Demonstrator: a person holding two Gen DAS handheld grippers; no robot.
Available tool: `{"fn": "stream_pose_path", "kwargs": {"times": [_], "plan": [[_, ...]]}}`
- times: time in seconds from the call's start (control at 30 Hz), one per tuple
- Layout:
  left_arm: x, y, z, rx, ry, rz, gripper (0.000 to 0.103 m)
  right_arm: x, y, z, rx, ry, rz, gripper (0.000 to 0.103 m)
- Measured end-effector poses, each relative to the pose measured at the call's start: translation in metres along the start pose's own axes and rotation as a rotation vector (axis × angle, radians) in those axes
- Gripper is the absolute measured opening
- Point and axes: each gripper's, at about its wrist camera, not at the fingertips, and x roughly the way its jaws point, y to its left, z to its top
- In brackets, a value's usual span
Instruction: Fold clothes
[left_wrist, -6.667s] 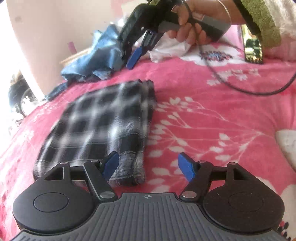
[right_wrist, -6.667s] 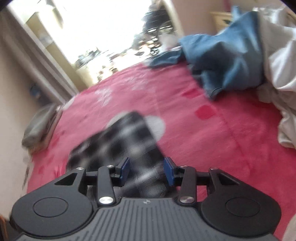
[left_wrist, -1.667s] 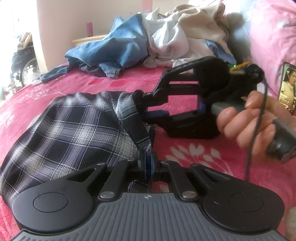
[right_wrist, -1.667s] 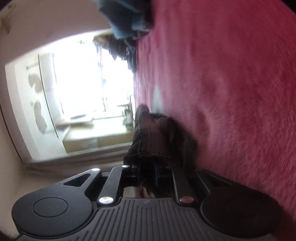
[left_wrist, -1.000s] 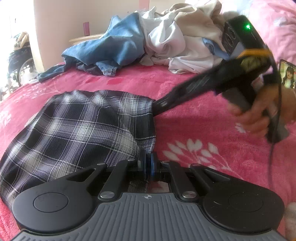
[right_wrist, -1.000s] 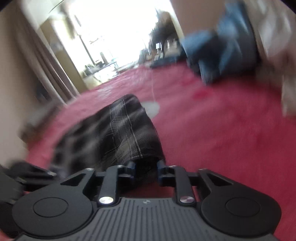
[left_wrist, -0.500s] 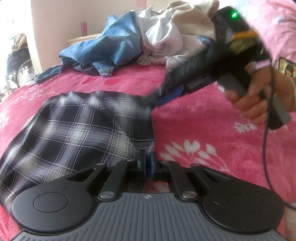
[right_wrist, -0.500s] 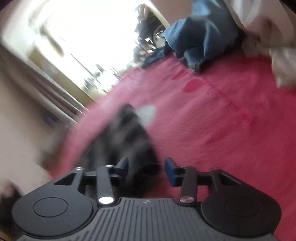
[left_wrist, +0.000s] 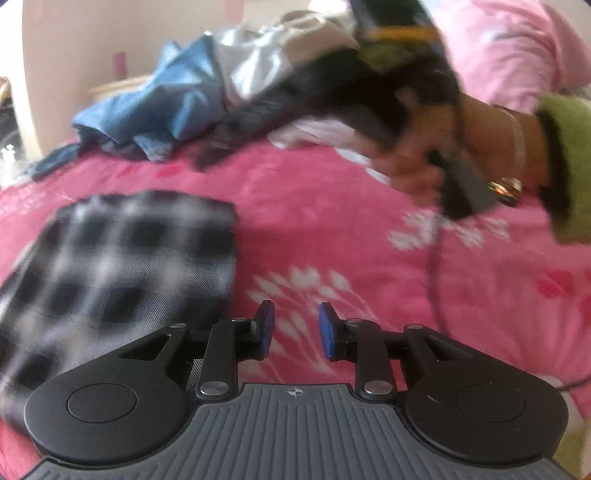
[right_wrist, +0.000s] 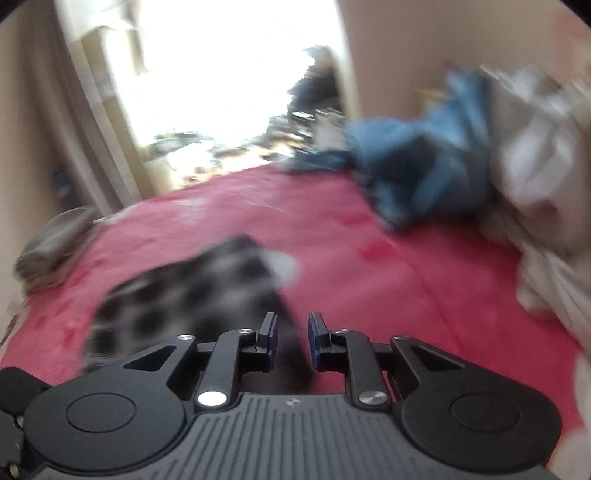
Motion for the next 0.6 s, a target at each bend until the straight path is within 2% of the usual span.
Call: {"fn": "stream_pose_path", "kwargs": {"times": [0.07, 0.13, 0.23, 0.3, 0.37, 0.43, 0.5, 0.53, 0.6], "plan": [[-0.012, -0.004, -0.007, 0.001, 0.011, -0.010, 0.026, 0.015, 0.011, -0.007, -0.076, 0.054, -0.006, 0.019], [-0.028, -0.002, -0.014, -0.021, 0.008, -0.006, 0.026, 0.034, 0.007, -0.024, -0.094, 0.178, -0.085, 0.019], [-0.054, 0.007, -0.020, -0.063, -0.016, 0.026, 0.026, 0.018, 0.004, -0.029, -0.047, 0.161, -0.124, 0.019], [-0.069, 0.014, -0.023, -0.080, -0.039, 0.063, 0.026, 0.004, 0.009, -0.025, -0.075, 0.130, -0.129, 0.019], [-0.078, 0.019, -0.026, -0.057, -0.055, 0.113, 0.026, -0.010, 0.019, -0.020, -0.104, 0.097, -0.113, 0.019], [-0.072, 0.024, -0.031, -0.045, -0.015, 0.141, 0.026, -0.018, 0.029, -0.013, -0.110, 0.053, -0.074, 0.019], [-0.057, 0.029, -0.040, -0.070, 0.059, 0.140, 0.025, -0.021, 0.042, -0.013, -0.128, 0.018, -0.037, 0.019], [-0.048, 0.031, -0.046, -0.089, 0.094, 0.129, 0.025, -0.012, 0.043, -0.017, -0.124, 0.052, -0.047, 0.019], [-0.042, 0.027, -0.054, -0.068, 0.102, 0.133, 0.025, 0.008, 0.044, -0.026, -0.110, 0.133, -0.076, 0.019]]}}
